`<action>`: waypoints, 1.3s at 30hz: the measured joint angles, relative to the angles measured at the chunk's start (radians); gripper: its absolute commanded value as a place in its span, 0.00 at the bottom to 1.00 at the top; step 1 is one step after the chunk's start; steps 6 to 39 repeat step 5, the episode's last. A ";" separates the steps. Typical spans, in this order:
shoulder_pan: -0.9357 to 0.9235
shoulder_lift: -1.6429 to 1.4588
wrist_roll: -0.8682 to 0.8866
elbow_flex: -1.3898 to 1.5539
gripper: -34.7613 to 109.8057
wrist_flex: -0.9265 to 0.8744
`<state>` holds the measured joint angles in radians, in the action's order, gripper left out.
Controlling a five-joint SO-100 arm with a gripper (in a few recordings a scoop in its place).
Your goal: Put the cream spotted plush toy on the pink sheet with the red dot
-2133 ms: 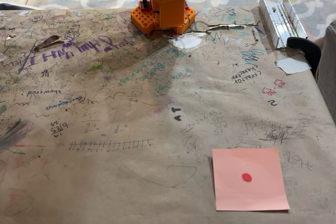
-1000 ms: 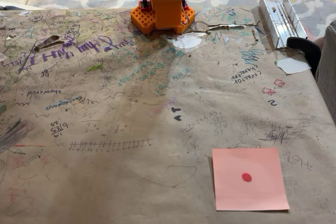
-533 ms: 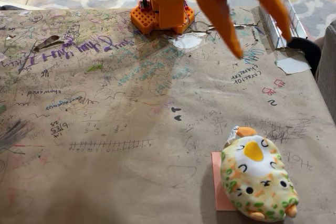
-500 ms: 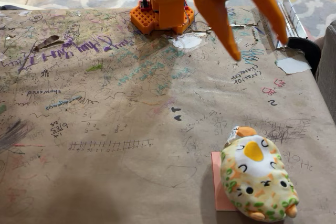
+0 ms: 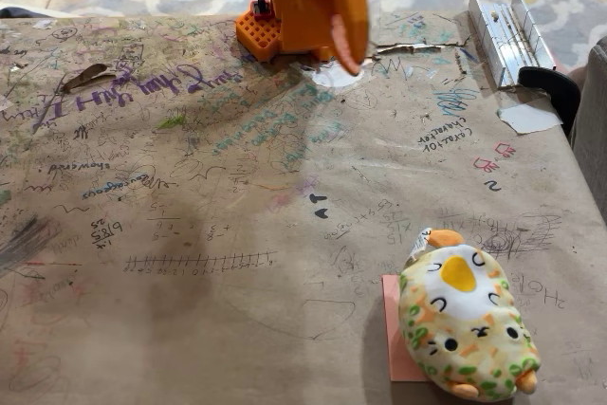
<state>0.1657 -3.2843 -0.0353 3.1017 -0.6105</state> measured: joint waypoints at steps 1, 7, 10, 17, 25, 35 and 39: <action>-0.015 -0.029 0.018 0.041 0.24 -0.011; -0.012 -0.074 0.048 0.074 0.24 -0.074; -0.012 -0.074 0.048 0.074 0.24 -0.074; -0.012 -0.074 0.048 0.074 0.24 -0.074; -0.012 -0.074 0.048 0.074 0.24 -0.074; -0.012 -0.074 0.048 0.074 0.24 -0.074; -0.012 -0.074 0.048 0.074 0.24 -0.074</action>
